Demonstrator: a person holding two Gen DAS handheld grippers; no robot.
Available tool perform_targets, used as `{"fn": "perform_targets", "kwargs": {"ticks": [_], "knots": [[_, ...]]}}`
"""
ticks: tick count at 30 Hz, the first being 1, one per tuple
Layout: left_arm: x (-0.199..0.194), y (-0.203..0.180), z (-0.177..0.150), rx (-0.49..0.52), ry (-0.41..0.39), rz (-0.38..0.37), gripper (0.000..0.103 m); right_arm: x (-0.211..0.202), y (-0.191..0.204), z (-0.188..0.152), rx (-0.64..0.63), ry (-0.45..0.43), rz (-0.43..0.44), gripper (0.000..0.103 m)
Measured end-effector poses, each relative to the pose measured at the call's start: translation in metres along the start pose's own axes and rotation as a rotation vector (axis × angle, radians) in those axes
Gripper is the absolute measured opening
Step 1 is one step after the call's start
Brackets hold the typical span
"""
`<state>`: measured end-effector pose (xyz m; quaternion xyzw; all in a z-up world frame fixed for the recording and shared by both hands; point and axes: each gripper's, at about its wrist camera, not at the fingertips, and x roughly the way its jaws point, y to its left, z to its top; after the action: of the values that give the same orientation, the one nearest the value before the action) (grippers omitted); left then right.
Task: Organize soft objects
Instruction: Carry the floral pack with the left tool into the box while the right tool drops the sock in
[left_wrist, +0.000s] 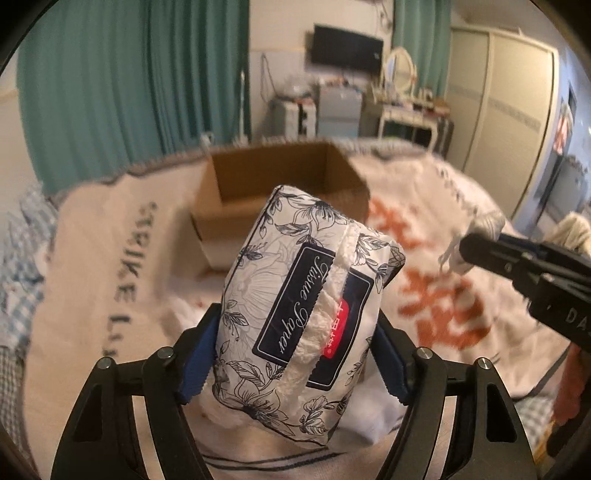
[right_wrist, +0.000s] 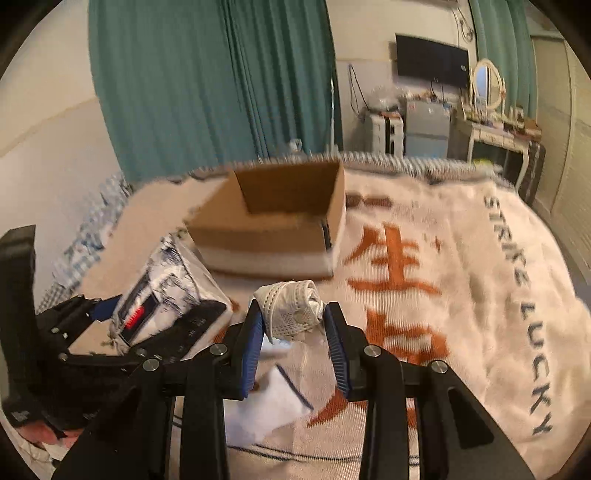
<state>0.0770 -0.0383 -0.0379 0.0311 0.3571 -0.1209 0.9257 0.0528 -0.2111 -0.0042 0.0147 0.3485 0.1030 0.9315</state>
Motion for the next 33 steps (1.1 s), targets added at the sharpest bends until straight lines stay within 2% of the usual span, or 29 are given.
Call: {"fn": "perform_targets", "kwargs": {"ticks": [6,12,17,21,27,33], "knots": [[-0.026,0.018,0.055,-0.012,-0.081,0.0,0.075,-0.019,0.019,0.05,-0.054,-0.078,0.035,0.033],[-0.008,0.036,0.106,-0.001,-0.126,0.043,0.075,0.003,0.023,0.105,-0.048,-0.115,0.084,0.033],[0.03,0.054,0.128,-0.024,-0.104,0.054,0.075,0.056,0.02,0.144,-0.051,-0.097,0.085,0.033],[0.082,0.061,0.142,-0.025,-0.055,0.059,0.075,0.111,0.01,0.161,-0.035,-0.055,0.091,0.033],[0.14,0.062,0.148,0.008,-0.015,0.057,0.076,0.183,-0.007,0.17,-0.005,-0.021,0.092,0.033],[0.172,0.06,0.144,0.034,-0.003,0.075,0.088,0.227,-0.022,0.168,0.022,0.032,0.104,0.039]]}}
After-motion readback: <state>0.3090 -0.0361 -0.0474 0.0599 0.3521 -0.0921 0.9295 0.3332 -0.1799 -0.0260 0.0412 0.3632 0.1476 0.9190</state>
